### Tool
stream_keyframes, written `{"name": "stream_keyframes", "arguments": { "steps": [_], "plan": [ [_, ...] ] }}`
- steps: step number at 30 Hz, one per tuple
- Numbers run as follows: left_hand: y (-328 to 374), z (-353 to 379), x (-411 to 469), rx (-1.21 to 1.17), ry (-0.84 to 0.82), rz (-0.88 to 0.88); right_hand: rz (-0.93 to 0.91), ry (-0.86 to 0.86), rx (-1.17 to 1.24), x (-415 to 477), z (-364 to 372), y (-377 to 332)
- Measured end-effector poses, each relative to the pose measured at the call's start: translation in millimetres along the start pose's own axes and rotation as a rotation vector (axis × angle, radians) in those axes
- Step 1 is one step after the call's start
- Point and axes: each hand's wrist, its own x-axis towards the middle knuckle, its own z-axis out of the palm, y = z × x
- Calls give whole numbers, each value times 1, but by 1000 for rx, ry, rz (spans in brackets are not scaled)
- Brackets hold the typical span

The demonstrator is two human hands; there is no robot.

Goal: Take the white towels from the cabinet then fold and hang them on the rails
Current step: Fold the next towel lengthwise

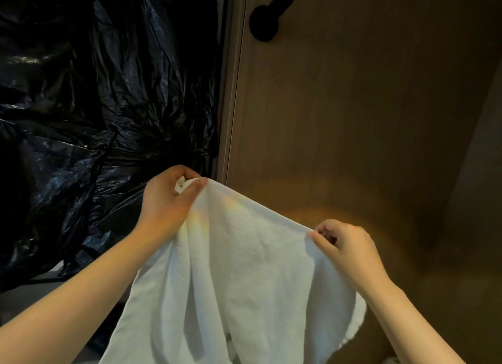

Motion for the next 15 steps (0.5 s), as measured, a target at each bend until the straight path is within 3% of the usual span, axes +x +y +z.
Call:
{"name": "stream_keyframes", "arguments": {
  "steps": [10,12,15],
  "plan": [
    [-38,4,5,309,-30,-29,-61,148,124,1,-1,-17],
    [-42,4,3,397,-64,32,-84,157,134,0,2,-22],
    [-33,4,-7,342,-115,169,-164,147,149,-1,5,-32]
  ]
}}
